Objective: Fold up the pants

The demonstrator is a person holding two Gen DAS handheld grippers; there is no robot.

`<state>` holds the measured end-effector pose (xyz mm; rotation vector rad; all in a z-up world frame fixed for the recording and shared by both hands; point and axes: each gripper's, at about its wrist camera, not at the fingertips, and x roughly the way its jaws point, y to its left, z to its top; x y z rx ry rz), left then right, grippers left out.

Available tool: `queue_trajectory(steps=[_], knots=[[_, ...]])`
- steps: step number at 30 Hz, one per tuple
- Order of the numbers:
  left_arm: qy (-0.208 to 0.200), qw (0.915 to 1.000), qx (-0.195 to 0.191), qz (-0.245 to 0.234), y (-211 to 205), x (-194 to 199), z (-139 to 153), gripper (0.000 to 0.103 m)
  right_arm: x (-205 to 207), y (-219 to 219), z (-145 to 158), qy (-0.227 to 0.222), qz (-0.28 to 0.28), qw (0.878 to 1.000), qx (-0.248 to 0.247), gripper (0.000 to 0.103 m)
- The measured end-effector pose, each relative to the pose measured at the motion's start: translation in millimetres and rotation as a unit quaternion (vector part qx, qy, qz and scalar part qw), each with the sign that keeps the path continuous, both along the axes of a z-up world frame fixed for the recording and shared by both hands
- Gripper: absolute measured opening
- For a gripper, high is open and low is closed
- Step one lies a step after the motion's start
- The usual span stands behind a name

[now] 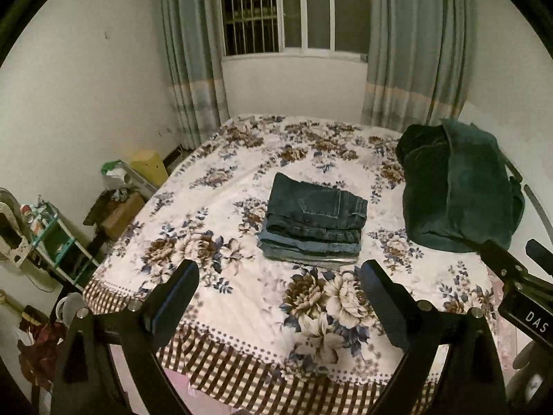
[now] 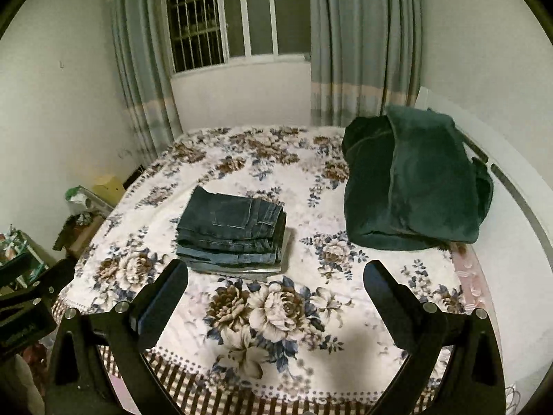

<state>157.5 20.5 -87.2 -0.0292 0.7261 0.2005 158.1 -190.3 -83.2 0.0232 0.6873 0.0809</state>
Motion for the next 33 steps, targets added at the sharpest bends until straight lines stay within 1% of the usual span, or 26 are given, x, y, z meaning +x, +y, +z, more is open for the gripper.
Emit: queue_trajectory(steps=[4,7,10,13,14,15,18,21,27,33], knots=[[-0.015,0.9999,-0.001,-0.004,-4,-32,18,0.095,-48,-1,28,-0.016,0.007,1.000,-0.001,0.103],[-0.021,0.9997,-0.003,-0.011,-4,-48,28,0.095,-76,1,45,-0.028,0.005,1.000,-0.005,0.103],[-0.029,0.9994,0.005,-0.017,-5,-63,35,0.095,-96,3,60,-0.035,0.000,0.999,-0.002,0.103],[-0.026,0.9992,0.002,-0.029,-3,-69,39,0.096,-112,7,69,-0.039,-0.004,0.999,-0.003,0.103],[-0.025,0.9992,0.000,-0.033,-2,-71,39,0.100,-111,7,68,-0.039,-0.004,0.999,-0.002,0.103],[-0.025,0.9990,-0.002,-0.038,-1,-71,40,0.100,-117,8,72,-0.041,-0.007,0.999,-0.003,0.103],[-0.033,0.9986,0.006,-0.040,0,-74,44,0.101,-124,9,76,-0.039,-0.011,0.999,-0.001,0.103],[-0.034,0.9986,-0.001,-0.039,4,-75,44,0.101,-127,9,80,-0.040,-0.016,0.999,-0.001,0.103],[-0.033,0.9988,-0.002,-0.035,5,-81,44,0.102,-115,9,81,-0.038,-0.016,0.999,-0.001,0.103],[-0.036,0.9985,-0.001,-0.041,5,-85,44,0.102,-114,13,78,-0.037,-0.015,0.999,0.002,0.103]])
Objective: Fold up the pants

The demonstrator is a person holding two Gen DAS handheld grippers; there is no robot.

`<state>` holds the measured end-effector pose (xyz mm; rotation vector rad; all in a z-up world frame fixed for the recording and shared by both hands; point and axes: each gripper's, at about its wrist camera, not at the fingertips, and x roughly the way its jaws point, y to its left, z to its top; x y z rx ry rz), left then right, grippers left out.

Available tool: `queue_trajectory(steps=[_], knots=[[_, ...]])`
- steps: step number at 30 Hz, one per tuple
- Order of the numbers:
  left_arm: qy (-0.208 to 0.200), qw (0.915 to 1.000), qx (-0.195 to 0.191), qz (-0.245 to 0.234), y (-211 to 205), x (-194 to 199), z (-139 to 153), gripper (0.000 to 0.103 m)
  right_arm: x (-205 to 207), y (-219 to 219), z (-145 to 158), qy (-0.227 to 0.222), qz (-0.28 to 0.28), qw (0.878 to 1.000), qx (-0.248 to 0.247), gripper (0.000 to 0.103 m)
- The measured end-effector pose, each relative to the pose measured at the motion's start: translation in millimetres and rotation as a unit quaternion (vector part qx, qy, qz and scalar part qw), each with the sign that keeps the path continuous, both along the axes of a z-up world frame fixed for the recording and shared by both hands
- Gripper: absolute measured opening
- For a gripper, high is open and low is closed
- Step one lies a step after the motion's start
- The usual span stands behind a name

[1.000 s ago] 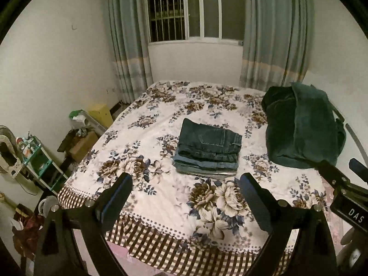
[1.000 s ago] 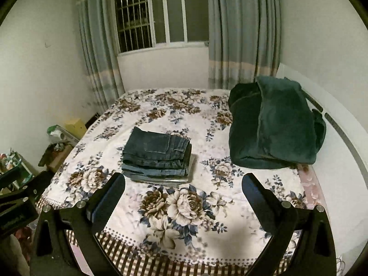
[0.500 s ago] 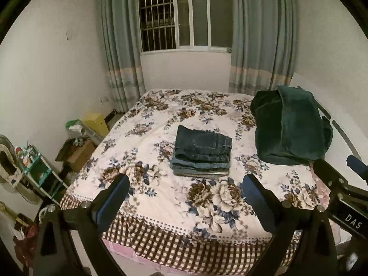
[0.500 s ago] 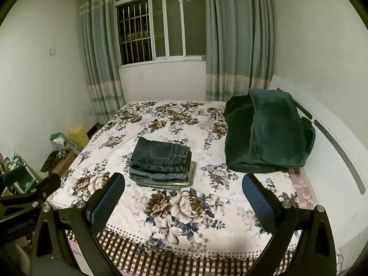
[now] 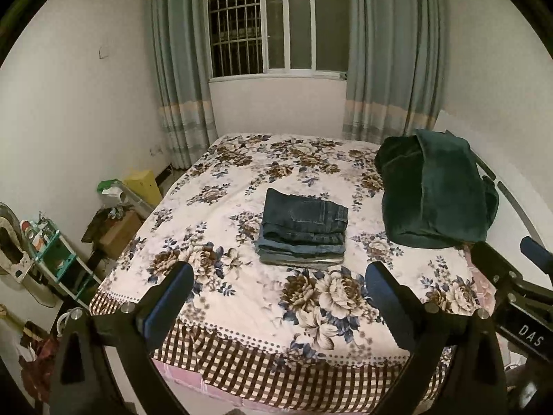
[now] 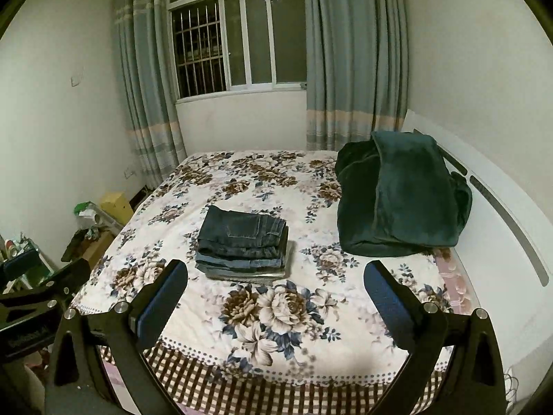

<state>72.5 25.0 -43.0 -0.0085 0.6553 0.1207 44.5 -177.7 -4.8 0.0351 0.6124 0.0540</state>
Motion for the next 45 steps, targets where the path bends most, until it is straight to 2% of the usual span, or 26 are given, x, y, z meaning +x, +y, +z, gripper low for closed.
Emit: queue_trajectory(steps=[28,45], knots=[[-0.007,1.0000,0.002,-0.006,3,-3,7,0.102,-8,12,-5,0.004,0.006,1.000,0.002,0.103],[-0.010,0.9999,0.005,-0.006,-3,-2,13,0.102,-10,1,-5,0.003,-0.005,1.000,0.000,0.103]])
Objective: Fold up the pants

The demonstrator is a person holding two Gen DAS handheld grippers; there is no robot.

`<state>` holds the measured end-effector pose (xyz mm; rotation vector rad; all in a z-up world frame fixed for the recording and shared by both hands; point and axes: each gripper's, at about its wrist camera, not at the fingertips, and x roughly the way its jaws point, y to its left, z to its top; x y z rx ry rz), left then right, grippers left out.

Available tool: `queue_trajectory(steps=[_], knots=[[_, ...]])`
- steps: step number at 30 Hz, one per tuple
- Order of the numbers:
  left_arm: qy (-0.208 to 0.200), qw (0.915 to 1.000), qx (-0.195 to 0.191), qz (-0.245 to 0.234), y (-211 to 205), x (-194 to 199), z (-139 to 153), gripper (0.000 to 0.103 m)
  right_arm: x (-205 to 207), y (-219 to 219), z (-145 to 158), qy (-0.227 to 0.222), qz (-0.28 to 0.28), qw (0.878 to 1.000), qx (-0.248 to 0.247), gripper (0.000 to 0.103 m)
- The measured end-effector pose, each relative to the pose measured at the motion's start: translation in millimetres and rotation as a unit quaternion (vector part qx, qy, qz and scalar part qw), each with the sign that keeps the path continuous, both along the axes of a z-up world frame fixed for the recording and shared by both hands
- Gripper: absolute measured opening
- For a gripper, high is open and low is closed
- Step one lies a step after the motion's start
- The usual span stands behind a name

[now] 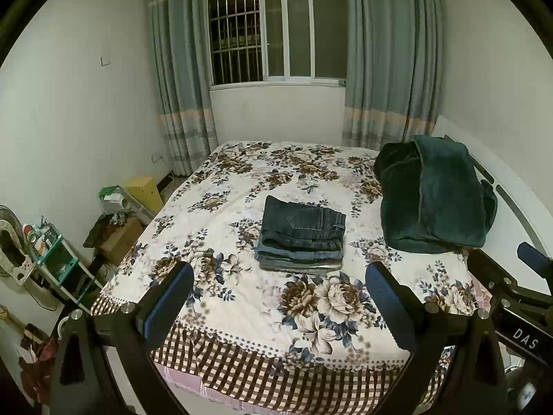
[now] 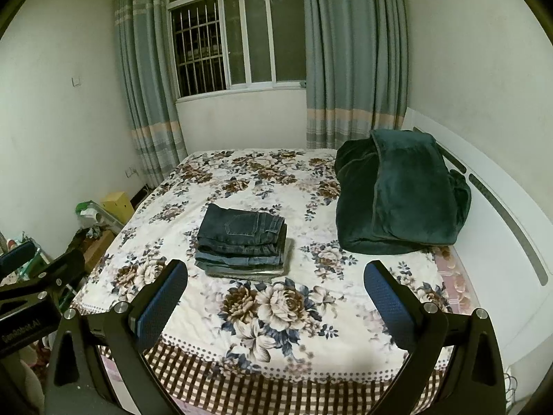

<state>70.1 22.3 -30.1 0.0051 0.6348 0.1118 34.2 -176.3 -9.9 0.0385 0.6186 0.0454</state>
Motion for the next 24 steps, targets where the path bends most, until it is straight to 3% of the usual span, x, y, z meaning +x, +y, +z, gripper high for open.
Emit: queue_trajectory(steps=[24], knots=[[0.001,1.0000,0.000,0.010,-5.2,-7.2,-2.0,0.102,0.8,-6.0,-2.3,0.003,0.004,1.000,-0.001,0.103]])
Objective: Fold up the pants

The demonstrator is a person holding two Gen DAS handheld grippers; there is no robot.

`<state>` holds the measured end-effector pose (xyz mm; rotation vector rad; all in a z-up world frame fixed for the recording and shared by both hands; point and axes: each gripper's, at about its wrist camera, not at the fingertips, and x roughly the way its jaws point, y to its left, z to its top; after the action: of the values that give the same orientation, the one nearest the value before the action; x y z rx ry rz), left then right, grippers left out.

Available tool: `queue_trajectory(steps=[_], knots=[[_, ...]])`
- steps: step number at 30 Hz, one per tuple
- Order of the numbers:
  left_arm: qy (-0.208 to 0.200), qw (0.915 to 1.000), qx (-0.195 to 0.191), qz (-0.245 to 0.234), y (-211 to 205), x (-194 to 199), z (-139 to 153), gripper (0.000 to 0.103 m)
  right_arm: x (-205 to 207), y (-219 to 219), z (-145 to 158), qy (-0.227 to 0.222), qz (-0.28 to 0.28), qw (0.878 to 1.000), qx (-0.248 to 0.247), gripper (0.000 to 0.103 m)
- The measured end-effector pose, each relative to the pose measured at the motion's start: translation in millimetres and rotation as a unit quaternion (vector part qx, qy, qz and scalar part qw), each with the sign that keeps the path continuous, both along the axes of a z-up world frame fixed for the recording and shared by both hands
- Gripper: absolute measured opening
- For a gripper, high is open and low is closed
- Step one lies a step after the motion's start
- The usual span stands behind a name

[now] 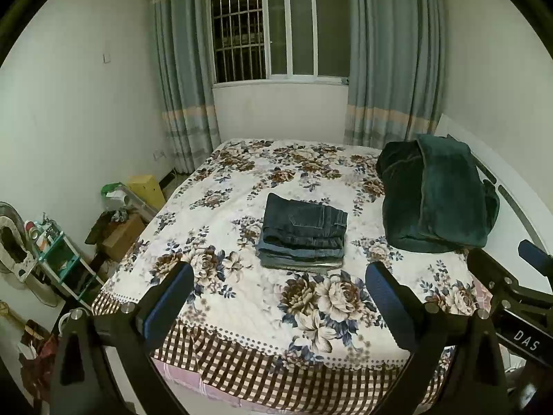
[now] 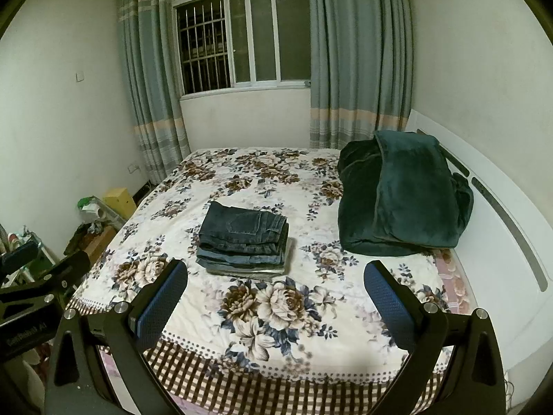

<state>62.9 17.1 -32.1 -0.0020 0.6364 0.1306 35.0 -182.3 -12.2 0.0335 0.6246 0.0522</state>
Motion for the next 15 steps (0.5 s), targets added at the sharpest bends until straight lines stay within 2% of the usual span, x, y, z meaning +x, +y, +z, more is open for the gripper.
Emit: queue_trajectory(steps=[15], knots=[[-0.008,0.9999,-0.001,0.010,-2.3,-0.7,0.1,0.102,2.3,-0.4,-0.7,-0.001,0.004,1.000,-0.001,0.103]])
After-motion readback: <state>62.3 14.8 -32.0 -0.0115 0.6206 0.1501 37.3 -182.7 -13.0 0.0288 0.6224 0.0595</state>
